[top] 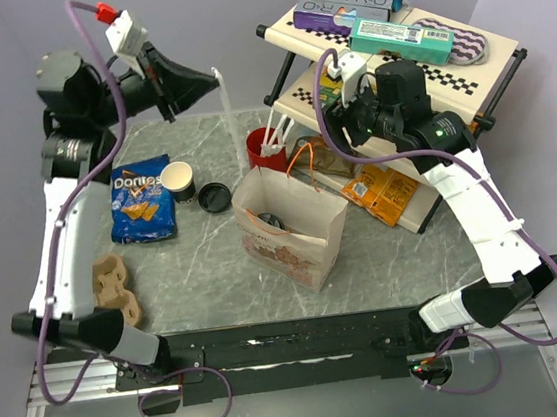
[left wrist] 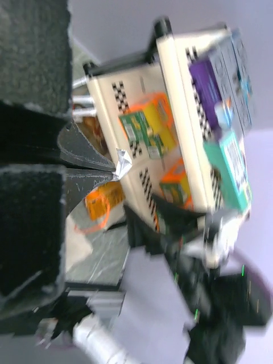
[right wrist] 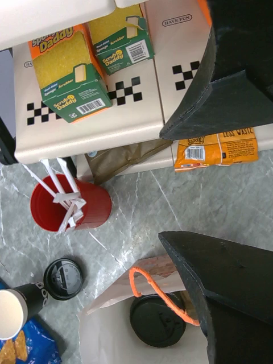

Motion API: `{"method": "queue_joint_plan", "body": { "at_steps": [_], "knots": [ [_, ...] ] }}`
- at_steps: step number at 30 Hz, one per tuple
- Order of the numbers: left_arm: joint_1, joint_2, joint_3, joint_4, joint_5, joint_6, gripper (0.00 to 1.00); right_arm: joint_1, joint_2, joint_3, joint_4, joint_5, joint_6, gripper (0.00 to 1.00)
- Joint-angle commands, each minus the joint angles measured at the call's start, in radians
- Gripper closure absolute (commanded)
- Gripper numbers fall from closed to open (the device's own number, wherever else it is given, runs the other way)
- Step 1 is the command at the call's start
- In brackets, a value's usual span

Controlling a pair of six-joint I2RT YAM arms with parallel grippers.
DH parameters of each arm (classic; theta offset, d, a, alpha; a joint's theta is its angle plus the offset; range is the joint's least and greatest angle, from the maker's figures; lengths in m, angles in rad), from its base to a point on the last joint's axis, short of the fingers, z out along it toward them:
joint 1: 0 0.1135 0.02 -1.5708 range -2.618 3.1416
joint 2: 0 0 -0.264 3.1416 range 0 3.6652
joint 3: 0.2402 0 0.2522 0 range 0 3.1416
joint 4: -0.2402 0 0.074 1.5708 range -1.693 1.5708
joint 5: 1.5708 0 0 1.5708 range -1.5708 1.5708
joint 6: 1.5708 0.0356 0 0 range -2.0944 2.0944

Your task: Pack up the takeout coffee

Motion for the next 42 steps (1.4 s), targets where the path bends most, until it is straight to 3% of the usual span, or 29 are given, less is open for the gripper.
{"method": "queue_joint_plan", "body": {
  "at_steps": [1, 5, 9, 20, 28, 35, 36, 37, 38, 40, 42],
  "knots": [
    [0.002, -0.038, -0.049, -0.065, 0.136, -0.009, 0.99, -0.01, -0.024, 0.029, 0.038, 0.016, 0.03, 0.29],
    [-0.001, -0.107, -0.218, 0.029, 0.116, -0.052, 0.99, -0.01, -0.024, 0.026, 0.038, 0.005, 0.032, 0.28],
    [-0.025, -0.087, -0.265, 0.09, 0.089, -0.054, 0.99, -0.011, -0.03, 0.026, 0.034, -0.012, 0.033, 0.28],
    [-0.162, 0.002, -0.199, 0.188, 0.062, -0.164, 0.99, -0.011, -0.09, -0.046, 0.038, -0.003, 0.016, 0.28],
    [-0.185, 0.029, -0.129, 0.182, 0.062, -0.176, 0.99, -0.016, -0.09, -0.054, 0.044, -0.003, 0.016, 0.28],
    [-0.202, 0.038, -0.156, 0.169, 0.044, -0.161, 0.99, -0.019, -0.069, -0.037, 0.043, -0.015, 0.019, 0.28],
    [-0.202, 0.041, -0.155, 0.138, 0.035, -0.152, 0.92, -0.02, -0.069, -0.035, 0.038, -0.018, 0.016, 0.28],
    [-0.202, 0.042, -0.162, 0.126, 0.009, -0.135, 0.66, -0.02, -0.066, -0.032, 0.037, -0.021, 0.012, 0.26],
    [-0.202, 0.038, -0.167, 0.118, -0.002, -0.126, 0.53, -0.02, -0.066, -0.031, 0.032, -0.018, 0.009, 0.24],
    [-0.2, 0.025, -0.171, 0.113, -0.017, -0.107, 0.36, -0.02, -0.07, -0.029, 0.027, -0.012, 0.01, 0.15],
    [-0.199, 0.022, -0.156, 0.09, -0.03, -0.084, 0.27, -0.019, -0.075, -0.017, 0.015, -0.018, 0.013, 0.05]
  ]
}}
